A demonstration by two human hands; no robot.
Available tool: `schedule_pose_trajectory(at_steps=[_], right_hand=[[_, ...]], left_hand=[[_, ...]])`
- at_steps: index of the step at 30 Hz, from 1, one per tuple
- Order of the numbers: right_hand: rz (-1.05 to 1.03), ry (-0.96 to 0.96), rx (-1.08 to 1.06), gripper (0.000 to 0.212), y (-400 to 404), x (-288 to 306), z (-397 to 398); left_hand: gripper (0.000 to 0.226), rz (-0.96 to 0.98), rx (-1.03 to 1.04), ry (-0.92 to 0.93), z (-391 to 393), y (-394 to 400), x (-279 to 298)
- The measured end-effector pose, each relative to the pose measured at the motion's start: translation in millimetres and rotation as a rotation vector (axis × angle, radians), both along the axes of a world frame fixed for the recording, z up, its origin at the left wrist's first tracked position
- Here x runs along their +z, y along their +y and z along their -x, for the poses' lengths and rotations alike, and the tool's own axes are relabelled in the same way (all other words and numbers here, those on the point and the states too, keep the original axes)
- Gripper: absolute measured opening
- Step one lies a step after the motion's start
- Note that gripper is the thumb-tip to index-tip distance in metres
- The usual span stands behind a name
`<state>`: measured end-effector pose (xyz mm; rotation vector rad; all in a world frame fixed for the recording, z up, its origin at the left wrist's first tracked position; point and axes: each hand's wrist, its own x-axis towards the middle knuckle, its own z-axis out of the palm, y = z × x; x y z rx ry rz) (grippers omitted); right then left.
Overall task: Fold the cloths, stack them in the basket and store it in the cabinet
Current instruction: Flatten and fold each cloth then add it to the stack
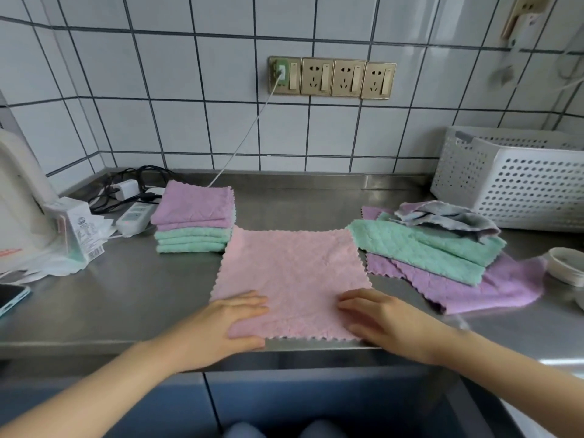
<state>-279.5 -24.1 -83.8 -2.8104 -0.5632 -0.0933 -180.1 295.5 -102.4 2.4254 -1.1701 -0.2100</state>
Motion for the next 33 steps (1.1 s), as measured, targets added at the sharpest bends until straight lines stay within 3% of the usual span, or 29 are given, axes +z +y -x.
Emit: schedule_pose_trajectory(at_steps=[2, 5, 7, 9, 11, 13, 16, 19, 22, 25, 29, 33], right_hand=[[0.012, 0.017, -0.020, 0.060, -4, -1, 3], [0.083, -0.041, 0.003, 0.056, -6, -1, 6], [0.143, -0.093, 0.059, 0.038, -9, 1, 8], [0.197, -0.056, 0.054, 0.048, -14, 3, 10], [0.250, -0.032, 0.001, 0.060, -18, 2, 9], [0.186, -0.067, -0.025, 0.051, -19, 0, 4], [-0.003, -0.068, -0.124, 0.019, -21, 3, 2], [-0.166, -0.042, -0.228, 0.007, -28, 16, 13], [-0.326, 0.033, -0.267, 0.021, -33, 31, 31], [-0.488, 0.089, -0.287, 0.029, -35, 43, 36], [-0.680, 0.091, -0.443, 0.032, -31, 44, 7], [-0.829, 0.099, -0.656, 0.022, -30, 39, -45]], left_hand=[[0.080, 0.015, 0.050, -0.028, 2, 8, -1], [0.036, -0.035, 0.058, -0.184, 6, 18, 2], [0.057, -0.085, 0.070, -0.232, 7, 25, 7], [0.068, -0.113, 0.105, -0.270, 4, 30, 9], [0.065, -0.083, 0.176, -0.301, 3, 31, 11], [0.051, -0.028, 0.274, -0.290, 5, 29, 15], [0.028, 0.111, 0.339, -0.195, 7, 27, 19], [0.014, 0.226, 0.354, -0.060, 10, 30, 26], [0.014, 0.397, 0.382, 0.261, 22, 30, 44], [0.007, 0.569, 0.446, 0.458, 22, 25, 52], [0.011, 0.662, 0.614, 0.518, 0, 9, 50], [0.014, 0.679, 0.749, 0.513, -32, -8, 44]])
